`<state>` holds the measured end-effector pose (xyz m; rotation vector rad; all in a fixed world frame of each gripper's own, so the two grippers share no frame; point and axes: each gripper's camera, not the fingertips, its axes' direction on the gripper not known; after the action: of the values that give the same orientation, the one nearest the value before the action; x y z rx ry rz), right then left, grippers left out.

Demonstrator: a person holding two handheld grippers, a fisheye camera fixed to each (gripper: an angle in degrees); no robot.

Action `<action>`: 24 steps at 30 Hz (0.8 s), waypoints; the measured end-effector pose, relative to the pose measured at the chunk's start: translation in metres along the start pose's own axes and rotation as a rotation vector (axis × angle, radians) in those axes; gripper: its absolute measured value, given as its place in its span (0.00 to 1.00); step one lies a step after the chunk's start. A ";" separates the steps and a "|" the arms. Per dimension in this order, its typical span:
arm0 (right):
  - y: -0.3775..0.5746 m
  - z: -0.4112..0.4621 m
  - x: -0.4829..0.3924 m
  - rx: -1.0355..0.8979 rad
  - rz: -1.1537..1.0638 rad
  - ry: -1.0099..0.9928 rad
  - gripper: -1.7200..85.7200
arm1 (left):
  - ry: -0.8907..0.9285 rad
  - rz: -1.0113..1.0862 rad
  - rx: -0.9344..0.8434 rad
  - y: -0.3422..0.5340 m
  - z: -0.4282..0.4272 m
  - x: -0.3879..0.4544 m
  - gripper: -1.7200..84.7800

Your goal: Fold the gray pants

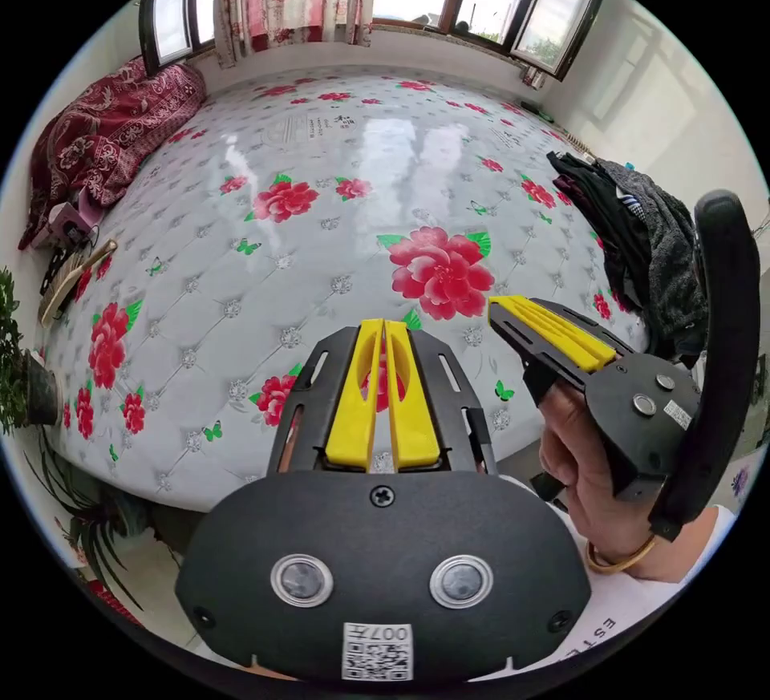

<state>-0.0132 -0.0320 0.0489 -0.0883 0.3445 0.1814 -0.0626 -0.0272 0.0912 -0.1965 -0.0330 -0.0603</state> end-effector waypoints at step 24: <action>0.034 0.012 0.388 0.236 0.449 0.170 0.07 | 0.112 0.058 -0.061 -0.040 0.037 0.061 0.01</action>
<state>0.3429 0.0656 -0.0747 0.2109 0.5512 0.5779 -0.0054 -0.0624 0.1373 -0.2550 0.0858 -0.0142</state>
